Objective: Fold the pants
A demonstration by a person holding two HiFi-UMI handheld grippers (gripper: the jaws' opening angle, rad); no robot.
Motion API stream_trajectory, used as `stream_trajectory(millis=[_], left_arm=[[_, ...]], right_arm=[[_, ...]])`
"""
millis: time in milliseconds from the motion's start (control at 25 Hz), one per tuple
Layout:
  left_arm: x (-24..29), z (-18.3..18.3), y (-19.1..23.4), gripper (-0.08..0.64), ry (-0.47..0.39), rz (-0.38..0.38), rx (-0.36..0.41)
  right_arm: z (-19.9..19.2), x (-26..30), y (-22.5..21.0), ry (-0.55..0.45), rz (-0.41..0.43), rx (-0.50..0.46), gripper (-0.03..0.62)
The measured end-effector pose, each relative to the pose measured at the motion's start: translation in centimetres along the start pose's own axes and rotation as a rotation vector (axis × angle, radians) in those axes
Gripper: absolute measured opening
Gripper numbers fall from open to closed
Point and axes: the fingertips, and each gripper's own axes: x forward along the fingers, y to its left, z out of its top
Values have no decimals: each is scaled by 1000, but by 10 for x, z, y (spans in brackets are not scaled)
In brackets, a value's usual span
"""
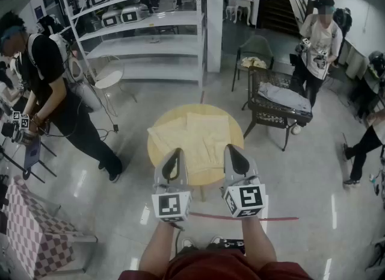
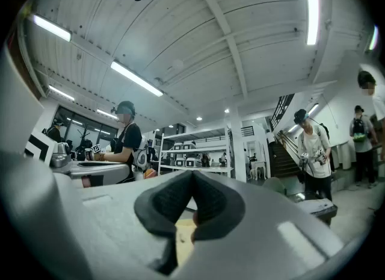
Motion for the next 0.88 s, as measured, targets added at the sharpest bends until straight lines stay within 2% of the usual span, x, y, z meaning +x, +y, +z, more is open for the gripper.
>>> stream_trajectory(millis=[600,880], left_arm=[[-1,-3,-11,6,20,7,15],[1,-5,-28,6,29,10,16]], right_arm=[[-6,-6,-10,15,11,22,2],[-10,-14,-29,17,27,27,2]])
